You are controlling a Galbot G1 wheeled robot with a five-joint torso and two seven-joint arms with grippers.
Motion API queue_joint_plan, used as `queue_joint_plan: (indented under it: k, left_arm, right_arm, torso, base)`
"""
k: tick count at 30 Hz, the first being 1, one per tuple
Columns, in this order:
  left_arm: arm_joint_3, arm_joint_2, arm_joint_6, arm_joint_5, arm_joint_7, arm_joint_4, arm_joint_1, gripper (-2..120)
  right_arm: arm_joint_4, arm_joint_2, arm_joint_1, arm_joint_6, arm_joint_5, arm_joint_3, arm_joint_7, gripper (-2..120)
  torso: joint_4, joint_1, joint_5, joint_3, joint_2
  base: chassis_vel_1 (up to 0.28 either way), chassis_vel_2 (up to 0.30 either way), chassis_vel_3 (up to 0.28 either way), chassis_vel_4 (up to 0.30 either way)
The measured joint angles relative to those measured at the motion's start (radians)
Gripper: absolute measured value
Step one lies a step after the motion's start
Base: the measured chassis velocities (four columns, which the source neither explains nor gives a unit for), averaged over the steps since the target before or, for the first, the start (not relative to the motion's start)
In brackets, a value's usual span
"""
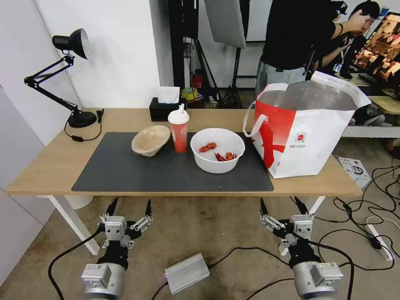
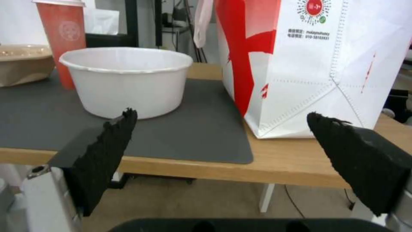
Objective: Pick up the trash from the table and place it into the takeout bag.
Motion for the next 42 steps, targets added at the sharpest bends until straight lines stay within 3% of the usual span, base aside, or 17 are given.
queue_joint_plan:
  k: [5,8,9,11,16,29,42]
  left_arm:
    - [0.004,-0.010,-0.028,-0.011,-0.019,-0.001,-0.001,100]
    - [0.030,-0.056,-0.160,-0.063,-0.098,-0.016,-0.008,100]
    - [0.030,-0.056,-0.160,-0.063,-0.098,-0.016,-0.008,100]
    - [0.045,-0.083,-0.240,-0.095,-0.146,-0.024,-0.013,100]
    - [0.049,-0.094,-0.298,-0.112,-0.148,-0.026,-0.013,100]
    - [0.052,-0.093,-0.303,-0.121,-0.129,-0.017,-0.011,100]
    - [0.056,-0.085,-0.254,-0.138,-0.085,0.012,-0.006,100]
  right_arm:
    - [-0.009,-0.027,0.007,0.028,0.003,-0.010,0.001,100]
    - [-0.052,-0.139,0.045,0.153,0.024,-0.053,0.013,100]
    - [-0.052,-0.139,0.045,0.153,0.024,-0.053,0.013,100]
    - [-0.081,-0.214,0.069,0.238,0.038,-0.082,0.020,100]
    - [-0.112,-0.263,0.089,0.338,0.059,-0.105,-0.003,100]
    - [-0.131,-0.274,0.109,0.359,0.090,-0.108,-0.030,100]
    - [-0.128,-0.420,0.168,0.321,0.215,-0.098,-0.093,100]
  torso:
    - [-0.0003,0.000,-0.0001,0.000,0.000]
    - [0.0000,0.000,0.0003,0.000,0.000]
    - [0.0000,0.000,0.0003,0.000,0.000]
    - [0.0000,0.000,0.0004,0.000,0.000]
    - [-0.0001,0.000,0.0003,0.000,0.000]
    - [0.0000,0.000,0.0001,0.000,0.000]
    - [-0.0001,0.000,0.0001,0.000,0.000]
  base:
    - [0.000,0.000,0.000,0.000]
    - [0.000,0.000,0.000,0.000]
    - [0.000,0.000,0.000,0.000]
    - [0.000,0.000,0.000,0.000]
    - [0.000,0.000,0.000,0.000]
    - [0.000,0.000,0.000,0.000]
    - [0.000,0.000,0.000,0.000]
